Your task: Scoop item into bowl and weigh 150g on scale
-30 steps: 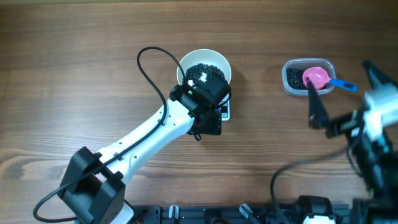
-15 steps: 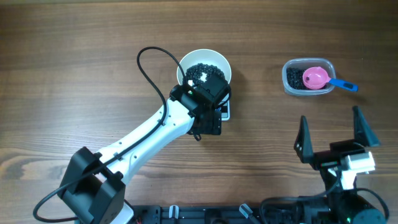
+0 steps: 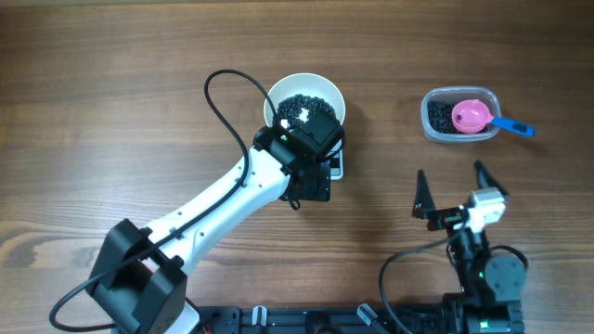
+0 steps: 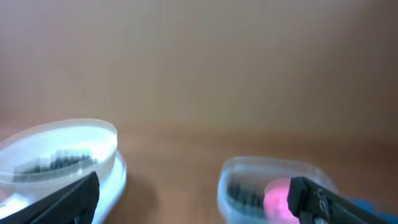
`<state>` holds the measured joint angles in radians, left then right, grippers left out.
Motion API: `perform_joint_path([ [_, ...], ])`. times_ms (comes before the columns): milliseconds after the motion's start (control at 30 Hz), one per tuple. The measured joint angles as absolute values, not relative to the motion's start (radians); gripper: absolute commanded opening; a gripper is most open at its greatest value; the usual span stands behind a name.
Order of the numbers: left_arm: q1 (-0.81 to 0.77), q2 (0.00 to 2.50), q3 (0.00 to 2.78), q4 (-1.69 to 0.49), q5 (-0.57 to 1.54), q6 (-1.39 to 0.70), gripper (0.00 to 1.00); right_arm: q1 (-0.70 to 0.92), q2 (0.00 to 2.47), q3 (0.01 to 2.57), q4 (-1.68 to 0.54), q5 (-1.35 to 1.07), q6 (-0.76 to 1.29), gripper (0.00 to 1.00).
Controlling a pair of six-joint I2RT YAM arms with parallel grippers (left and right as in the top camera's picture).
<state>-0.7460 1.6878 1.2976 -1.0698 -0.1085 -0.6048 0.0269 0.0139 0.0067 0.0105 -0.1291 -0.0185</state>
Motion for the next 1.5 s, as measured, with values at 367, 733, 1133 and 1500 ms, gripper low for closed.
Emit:
perform_joint_path([
  [367,-0.746,1.688,1.298,-1.070,-0.109,-0.605,0.99,0.096,0.014,0.006,0.001,-0.122,-0.019,1.00],
  [733,-0.746,1.688,1.298,-1.070,-0.109,-0.605,1.00,0.096,0.014,0.006,0.001,-0.122,-0.019,1.00],
  [1133,-0.746,1.688,1.298,-1.070,-0.109,-0.605,1.00,0.096,0.014,0.006,0.001,-0.122,-0.019,1.00],
  [1500,-0.746,1.688,1.297,-1.070,-0.109,-0.605,1.00,0.096,0.014,0.006,0.001,-0.122,-0.019,1.00],
])
